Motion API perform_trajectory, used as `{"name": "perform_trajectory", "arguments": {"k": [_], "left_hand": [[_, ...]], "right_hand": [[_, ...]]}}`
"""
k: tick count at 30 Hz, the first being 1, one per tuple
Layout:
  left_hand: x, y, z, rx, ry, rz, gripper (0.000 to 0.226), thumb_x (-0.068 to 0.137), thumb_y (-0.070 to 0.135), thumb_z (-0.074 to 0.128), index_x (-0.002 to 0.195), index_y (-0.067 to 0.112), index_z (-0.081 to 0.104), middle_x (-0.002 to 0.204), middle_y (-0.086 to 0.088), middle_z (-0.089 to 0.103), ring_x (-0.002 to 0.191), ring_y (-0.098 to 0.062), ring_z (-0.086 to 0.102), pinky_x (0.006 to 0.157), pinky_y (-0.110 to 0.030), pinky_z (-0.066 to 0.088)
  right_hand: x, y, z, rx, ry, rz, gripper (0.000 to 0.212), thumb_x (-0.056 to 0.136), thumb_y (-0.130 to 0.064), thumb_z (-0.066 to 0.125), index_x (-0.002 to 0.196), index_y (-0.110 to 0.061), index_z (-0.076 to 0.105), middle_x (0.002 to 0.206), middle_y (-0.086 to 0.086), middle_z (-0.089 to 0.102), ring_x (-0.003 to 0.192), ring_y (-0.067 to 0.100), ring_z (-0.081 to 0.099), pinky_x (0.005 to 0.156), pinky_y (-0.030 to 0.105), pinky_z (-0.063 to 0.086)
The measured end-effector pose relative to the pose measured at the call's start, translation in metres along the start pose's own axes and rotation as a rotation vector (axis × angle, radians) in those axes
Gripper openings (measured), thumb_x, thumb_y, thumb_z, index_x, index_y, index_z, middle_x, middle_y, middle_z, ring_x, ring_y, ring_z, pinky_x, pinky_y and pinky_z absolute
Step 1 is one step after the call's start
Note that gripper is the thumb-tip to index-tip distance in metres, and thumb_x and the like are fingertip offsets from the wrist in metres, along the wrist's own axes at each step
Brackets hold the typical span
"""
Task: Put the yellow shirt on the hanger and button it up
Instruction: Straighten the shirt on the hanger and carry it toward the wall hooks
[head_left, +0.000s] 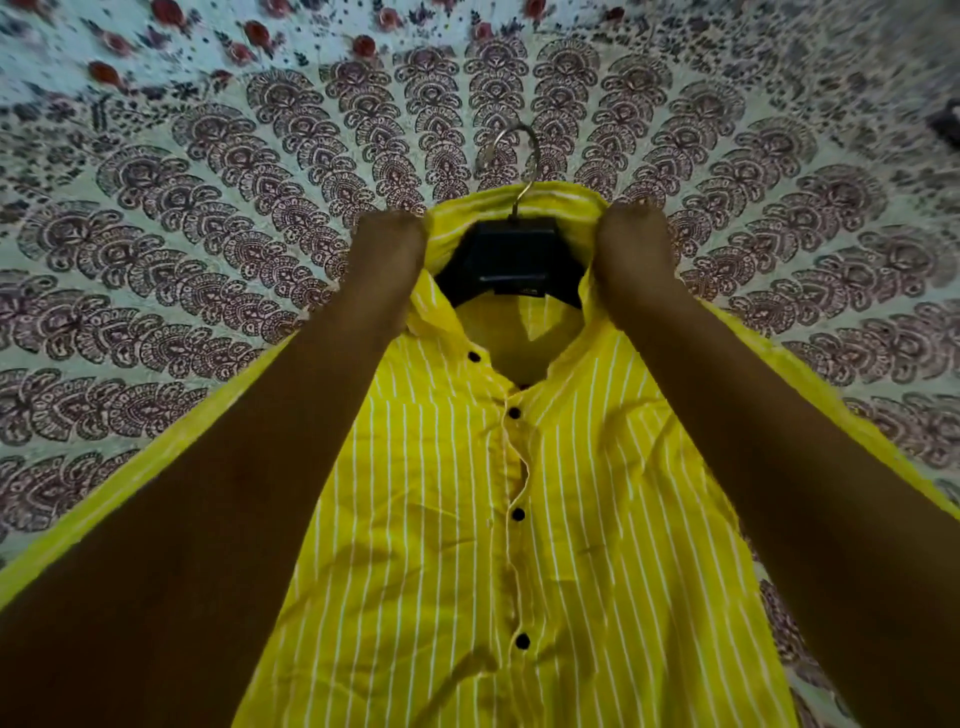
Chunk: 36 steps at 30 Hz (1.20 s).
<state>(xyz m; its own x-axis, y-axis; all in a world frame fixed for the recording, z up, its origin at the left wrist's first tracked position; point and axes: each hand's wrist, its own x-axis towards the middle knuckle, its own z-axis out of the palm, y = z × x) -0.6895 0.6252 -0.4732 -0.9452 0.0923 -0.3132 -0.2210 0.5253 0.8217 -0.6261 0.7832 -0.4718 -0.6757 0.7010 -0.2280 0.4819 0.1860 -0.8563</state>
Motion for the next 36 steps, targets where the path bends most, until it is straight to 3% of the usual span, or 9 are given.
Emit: {"name": "perform_trajectory", "arguments": {"k": [4, 9, 13, 16, 21, 23, 26, 30, 36], "left_hand": [[-0.011, -0.017, 0.001, -0.191, 0.028, 0.145, 0.032, 0.089, 0.029, 0.053, 0.093, 0.001, 0.068, 0.089, -0.011, 0.065, 0.087, -0.017, 0.058, 0.075, -0.021, 0.045], [-0.023, -0.022, -0.014, -0.321, -0.057, 0.122, 0.026, 0.093, 0.022, 0.053, 0.068, 0.02, 0.058, 0.062, 0.001, 0.052, 0.061, -0.011, 0.044, 0.061, -0.023, 0.037], [-0.027, -0.017, -0.021, -0.227, -0.078, 0.056, 0.036, 0.097, 0.022, 0.045, 0.062, 0.015, 0.049, 0.042, 0.006, 0.046, 0.047, -0.011, 0.039, 0.051, -0.019, 0.03], [-0.032, -0.013, -0.02, -0.185, -0.074, 0.011, 0.028, 0.096, 0.024, 0.048, 0.082, 0.006, 0.063, 0.036, 0.01, 0.051, 0.045, -0.005, 0.045, 0.051, -0.016, 0.035], [-0.048, -0.015, -0.024, -0.165, -0.244, 0.283, 0.018, 0.089, 0.035, 0.057, 0.081, 0.023, 0.067, 0.077, 0.01, 0.063, 0.073, 0.002, 0.058, 0.071, -0.015, 0.044], [-0.051, -0.021, -0.028, -0.159, -0.359, 0.368, 0.002, 0.075, 0.031, 0.071, 0.074, 0.031, 0.071, 0.071, 0.001, 0.059, 0.071, -0.011, 0.052, 0.07, -0.02, 0.038], [-0.05, -0.026, -0.039, -0.107, -0.433, 0.399, 0.019, 0.063, 0.029, 0.079, 0.079, 0.036, 0.072, 0.054, 0.004, 0.037, 0.057, -0.014, 0.03, 0.057, -0.025, 0.024], [-0.049, -0.023, -0.044, -0.015, -0.402, 0.49, 0.017, 0.07, 0.026, 0.074, 0.085, 0.024, 0.068, 0.074, 0.0, 0.055, 0.073, -0.014, 0.05, 0.069, -0.024, 0.04], [-0.044, -0.023, -0.041, -0.281, -0.35, 0.161, 0.022, 0.092, 0.024, 0.054, 0.078, 0.012, 0.066, 0.058, 0.005, 0.065, 0.055, -0.01, 0.056, 0.058, -0.022, 0.048]], "right_hand": [[-0.017, 0.01, -0.007, 0.159, -0.063, -0.135, 0.033, 0.093, -0.04, 0.05, 0.072, -0.015, 0.051, 0.071, -0.002, 0.051, 0.065, 0.011, 0.043, 0.057, 0.025, 0.031], [-0.031, 0.016, -0.034, 0.249, -0.263, -0.133, 0.037, 0.091, -0.026, 0.057, 0.056, -0.02, 0.047, 0.038, -0.012, 0.043, 0.037, -0.001, 0.036, 0.039, 0.014, 0.028], [-0.026, 0.011, -0.046, 0.152, -0.368, 0.111, 0.028, 0.09, -0.024, 0.057, 0.064, -0.017, 0.049, 0.059, 0.003, 0.048, 0.052, 0.014, 0.047, 0.057, 0.025, 0.039], [-0.027, 0.008, -0.052, 0.109, -0.438, 0.143, 0.017, 0.089, -0.024, 0.057, 0.074, -0.017, 0.061, 0.072, 0.005, 0.057, 0.062, 0.016, 0.054, 0.07, 0.033, 0.046], [-0.033, 0.009, -0.052, 0.24, -0.402, 0.062, 0.021, 0.084, -0.029, 0.066, 0.068, -0.014, 0.066, 0.051, -0.005, 0.065, 0.045, 0.009, 0.06, 0.048, 0.019, 0.05], [-0.034, 0.012, -0.05, 0.256, -0.388, 0.083, 0.023, 0.083, -0.028, 0.068, 0.065, -0.014, 0.064, 0.047, -0.005, 0.063, 0.042, 0.009, 0.058, 0.048, 0.02, 0.05], [-0.034, 0.014, -0.049, 0.271, -0.389, 0.094, 0.025, 0.085, -0.025, 0.066, 0.063, -0.013, 0.062, 0.043, -0.004, 0.061, 0.037, 0.009, 0.055, 0.042, 0.018, 0.048], [-0.033, 0.015, -0.05, 0.303, -0.44, 0.054, 0.027, 0.088, -0.022, 0.062, 0.062, -0.015, 0.063, 0.046, -0.004, 0.064, 0.042, 0.007, 0.059, 0.043, 0.017, 0.049], [-0.03, 0.019, -0.06, 0.372, -0.668, 0.024, 0.024, 0.069, -0.036, 0.068, 0.073, -0.012, 0.067, 0.066, 0.004, 0.068, 0.062, 0.014, 0.062, 0.067, 0.028, 0.055]]}}
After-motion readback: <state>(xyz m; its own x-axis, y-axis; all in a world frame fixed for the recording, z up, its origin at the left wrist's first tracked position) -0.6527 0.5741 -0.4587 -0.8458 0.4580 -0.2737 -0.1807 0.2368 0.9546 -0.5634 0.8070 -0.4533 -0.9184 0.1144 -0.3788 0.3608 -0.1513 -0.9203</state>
